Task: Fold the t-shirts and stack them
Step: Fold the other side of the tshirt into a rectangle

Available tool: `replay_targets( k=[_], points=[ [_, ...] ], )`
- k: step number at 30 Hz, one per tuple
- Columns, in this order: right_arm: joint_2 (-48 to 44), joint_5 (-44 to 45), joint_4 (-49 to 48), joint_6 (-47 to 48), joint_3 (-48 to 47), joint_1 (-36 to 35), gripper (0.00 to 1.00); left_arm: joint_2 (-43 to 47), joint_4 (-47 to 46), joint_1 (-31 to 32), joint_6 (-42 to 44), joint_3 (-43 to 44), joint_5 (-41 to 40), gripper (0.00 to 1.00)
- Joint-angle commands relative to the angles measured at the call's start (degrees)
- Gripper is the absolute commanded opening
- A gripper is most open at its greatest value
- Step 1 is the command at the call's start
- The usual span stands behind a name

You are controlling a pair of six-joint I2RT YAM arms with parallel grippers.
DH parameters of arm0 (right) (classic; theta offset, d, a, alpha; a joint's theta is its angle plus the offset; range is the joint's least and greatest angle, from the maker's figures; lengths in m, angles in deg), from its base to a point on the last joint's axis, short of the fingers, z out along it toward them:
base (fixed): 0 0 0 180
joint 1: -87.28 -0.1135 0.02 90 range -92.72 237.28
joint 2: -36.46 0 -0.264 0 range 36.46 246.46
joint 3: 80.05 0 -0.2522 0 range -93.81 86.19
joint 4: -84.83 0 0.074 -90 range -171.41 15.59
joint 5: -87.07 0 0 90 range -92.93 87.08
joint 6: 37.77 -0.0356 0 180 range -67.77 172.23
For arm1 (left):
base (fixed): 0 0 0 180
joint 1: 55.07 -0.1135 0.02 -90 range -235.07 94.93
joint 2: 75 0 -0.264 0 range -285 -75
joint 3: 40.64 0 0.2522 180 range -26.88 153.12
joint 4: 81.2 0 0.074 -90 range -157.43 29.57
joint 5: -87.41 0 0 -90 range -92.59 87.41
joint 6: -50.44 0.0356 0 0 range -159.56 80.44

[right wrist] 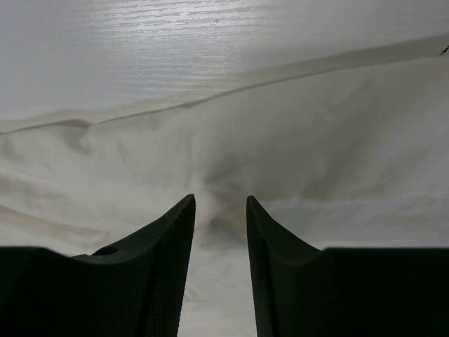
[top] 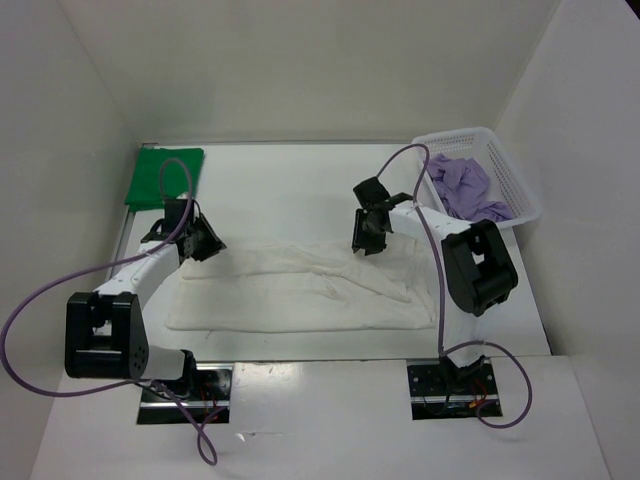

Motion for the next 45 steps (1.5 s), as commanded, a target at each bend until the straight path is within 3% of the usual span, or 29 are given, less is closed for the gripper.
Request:
replay_targets(
  k=[1,5,10,16,25,27,29,33,35,39,43,45],
  points=[
    [0.6,1.6,-0.6,1.1,-1.7,-1.2,0.40,2.2,-2.2,0.3,-0.9,-0.2,0.7,0.35],
    [-1.9,0.4,0.2,1.1,-0.2,-3.0,0.34,2.2,-2.7,0.3,-0.9,-0.8,0.7,0.35],
    [-4.6,0.4,2.8,0.0,1.5,-4.9,0.15,2.2,-2.7,0.3,-1.4,-0.8,0.7,0.35],
    [-9.7,-2.3,7.5,-0.6,4.3,-7.4,0.07,2.2,-3.2,0.3,-1.4,-0.8,1.2,0.35],
    [-13.6,-10.7,8.2,-4.5,11.2,-13.5,0.08,4.3,-2.2,0.3,-1.9,0.9,1.2,0.35],
    [-13.6,-14.2,8.2,-5.2,11.7,-15.4,0.15,5.0,-1.5,0.3,-1.9,1.5,1.2,0.35],
    [-14.5,-16.0,8.2,-5.2,10.9,-15.9,0.28,5.6,-1.0,0.3,-1.9,2.1,1.2,0.35],
    [-16.2,-14.4,12.2,-3.7,5.6,-15.4,0.38,6.6,0.0,0.3,-1.9,3.4,0.7,0.35],
    [-16.8,-12.1,12.2,-2.9,4.3,-13.0,0.36,6.6,0.0,0.3,-1.3,3.9,0.7,0.35],
    [-14.3,-6.0,11.6,-2.4,4.9,-12.4,0.21,6.6,0.6,0.3,-1.3,2.3,0.7,0.35],
    [-11.6,-5.4,9.3,-2.4,5.5,-14.3,0.21,7.8,0.6,0.3,-0.8,0.7,1.2,0.35],
    [-10.8,-5.4,8.8,-2.4,5.5,-14.9,0.30,7.8,0.6,0.3,-0.8,0.1,1.2,0.35]
  ],
)
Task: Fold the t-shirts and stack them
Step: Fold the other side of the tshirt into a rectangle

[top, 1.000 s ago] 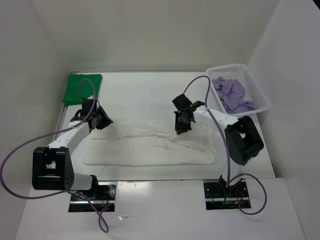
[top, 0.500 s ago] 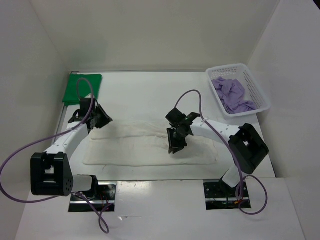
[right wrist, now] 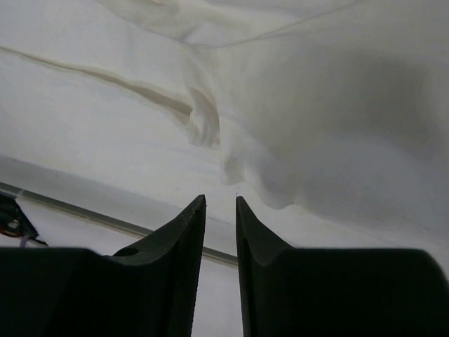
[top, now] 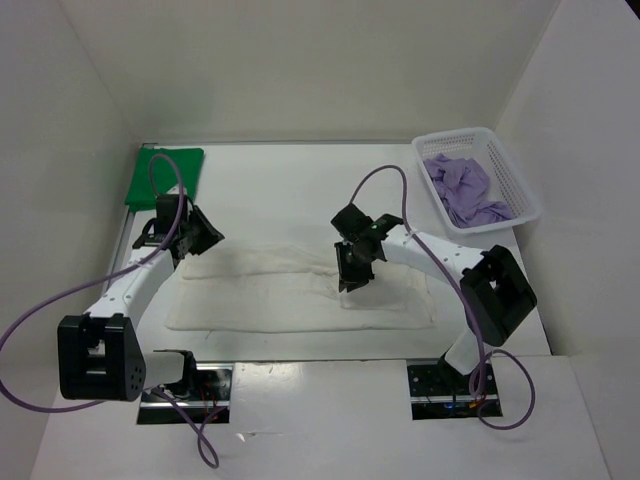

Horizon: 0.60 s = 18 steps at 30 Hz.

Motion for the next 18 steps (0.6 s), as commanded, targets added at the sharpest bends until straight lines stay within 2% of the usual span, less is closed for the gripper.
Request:
replay_targets(
  k=[1,6,18],
  points=[
    [1.7,2.1,-1.5,0.6,-0.4,-1.3,0.30,2.3,0.0,0.2,0.6,-1.0,0.5,0.35],
    [4.6,1.4,-2.0,1.7,-0.4,-3.4,0.38,2.3,-0.6,0.2,0.6,-1.5,1.0,0.35],
    [9.7,3.9,-2.5,2.8,-1.0,-4.1,0.39,1.8,-1.1,0.2,0.6,-1.5,1.0,0.35]
  ],
)
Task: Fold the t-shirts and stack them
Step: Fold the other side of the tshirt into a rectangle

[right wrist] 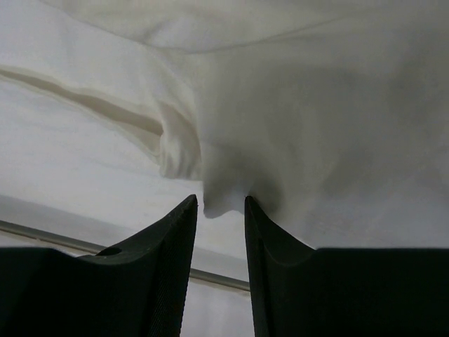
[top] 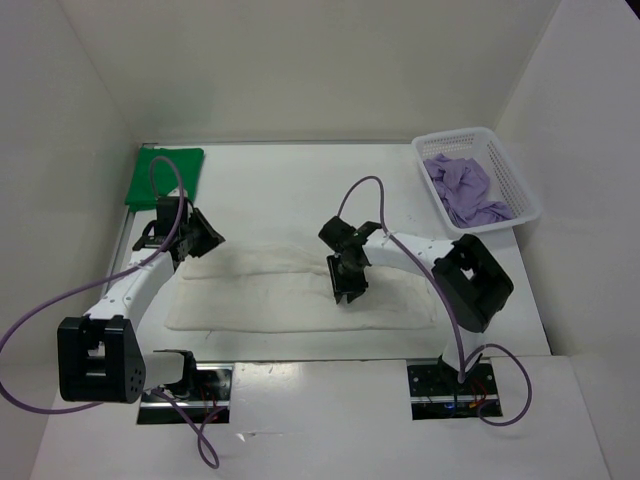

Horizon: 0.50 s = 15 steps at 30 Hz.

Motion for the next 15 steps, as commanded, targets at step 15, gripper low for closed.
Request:
replay_targets(
  k=[15],
  points=[
    [0.7,2.3,6.4,4.9,-4.6,-2.1,0.08,0.4,-2.0,0.2,0.6,-0.7,1.0,0.35]
  ],
)
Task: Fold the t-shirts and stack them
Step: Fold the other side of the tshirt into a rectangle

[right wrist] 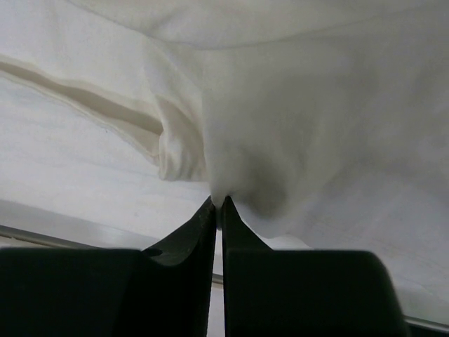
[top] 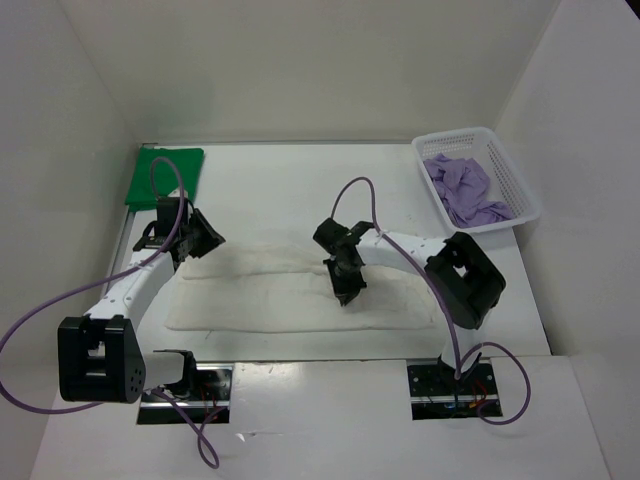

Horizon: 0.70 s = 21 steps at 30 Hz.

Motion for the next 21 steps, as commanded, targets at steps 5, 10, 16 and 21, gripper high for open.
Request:
replay_targets(
  k=[5,10,16,21],
  points=[
    [-6.0,-0.7,8.7,2.6,-3.6,-0.7,0.06,0.4,-1.5,0.2,0.6,0.2,1.4,0.35],
    [-7.9,-6.7,11.1,3.6,-5.4,-0.7,0.03,-0.1,-1.0,0.2,0.6,2.6,1.9,0.35],
    [-7.3,-12.6,7.6,3.6,-3.5,-0.7,0.03,-0.7,-1.0,0.2,0.1,4.9,3.6,0.36],
    [-5.2,-13.9,1.4,1.8,0.8,-0.7,0.31,-0.7,-1.0,-0.5,-0.5,4.9,4.2,0.36]
  ],
)
